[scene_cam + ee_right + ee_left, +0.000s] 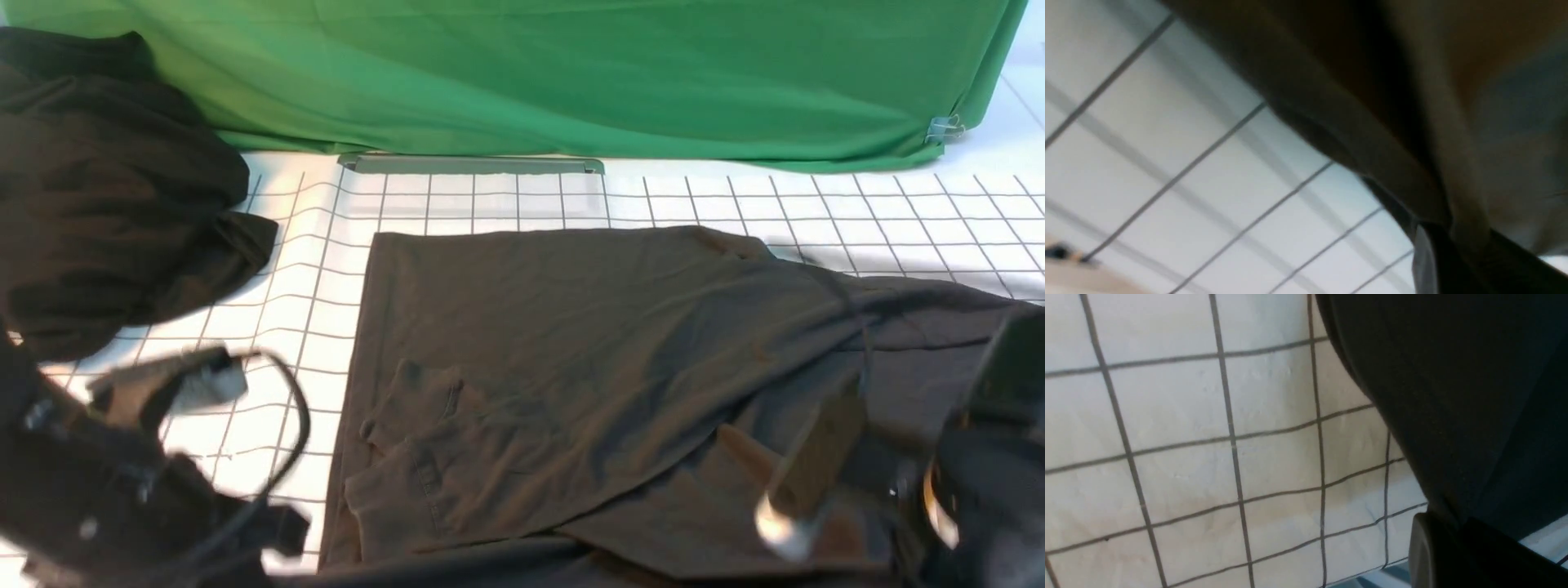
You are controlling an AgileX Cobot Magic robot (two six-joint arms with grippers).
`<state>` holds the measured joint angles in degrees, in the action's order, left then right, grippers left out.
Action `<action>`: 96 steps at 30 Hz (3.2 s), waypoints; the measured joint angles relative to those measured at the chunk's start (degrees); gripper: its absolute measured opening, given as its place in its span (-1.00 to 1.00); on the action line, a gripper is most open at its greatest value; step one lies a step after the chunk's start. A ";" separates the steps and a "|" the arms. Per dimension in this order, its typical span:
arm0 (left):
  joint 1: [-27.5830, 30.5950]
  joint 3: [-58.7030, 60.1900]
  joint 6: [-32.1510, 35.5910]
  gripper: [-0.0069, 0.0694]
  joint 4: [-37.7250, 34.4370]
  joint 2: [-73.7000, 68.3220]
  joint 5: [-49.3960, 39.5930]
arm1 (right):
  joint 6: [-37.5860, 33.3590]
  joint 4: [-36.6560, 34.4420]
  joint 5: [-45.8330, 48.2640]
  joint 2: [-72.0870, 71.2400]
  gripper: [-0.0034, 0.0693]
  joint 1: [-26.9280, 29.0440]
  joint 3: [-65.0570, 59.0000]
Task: Fold a long-sleeved shirt over a white checkered tablecloth.
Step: 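Fold the black garment in half by bringing its near edge over to the far edge, then pull the folded dark garment lengthwise by its ends to straighten it flat on the table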
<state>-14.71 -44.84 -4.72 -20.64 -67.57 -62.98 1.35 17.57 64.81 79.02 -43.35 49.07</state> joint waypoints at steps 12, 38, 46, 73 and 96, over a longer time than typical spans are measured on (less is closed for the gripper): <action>0.00 -15.71 -5.16 -0.77 2.78 -10.49 4.17 | -1.84 0.43 0.23 5.45 -0.84 11.34 20.85; 8.02 -53.78 -9.43 -0.77 -0.82 -49.59 6.90 | 0.51 -0.01 -9.08 37.30 -0.84 23.38 50.40; 10.15 -58.76 -10.34 -0.77 -0.75 -54.54 11.09 | 0.24 0.36 -9.53 46.84 -0.81 24.21 61.93; 12.30 -67.29 -8.39 0.39 -0.65 -58.90 16.94 | 3.69 7.46 -13.84 49.65 0.33 25.14 67.53; 12.12 -74.87 4.35 -0.81 -0.85 -57.31 -6.47 | -6.93 -13.28 4.61 24.47 -0.83 48.27 51.62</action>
<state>-2.59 -119.71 -0.37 -21.49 -124.88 -69.46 -5.58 4.30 69.42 103.50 4.92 100.68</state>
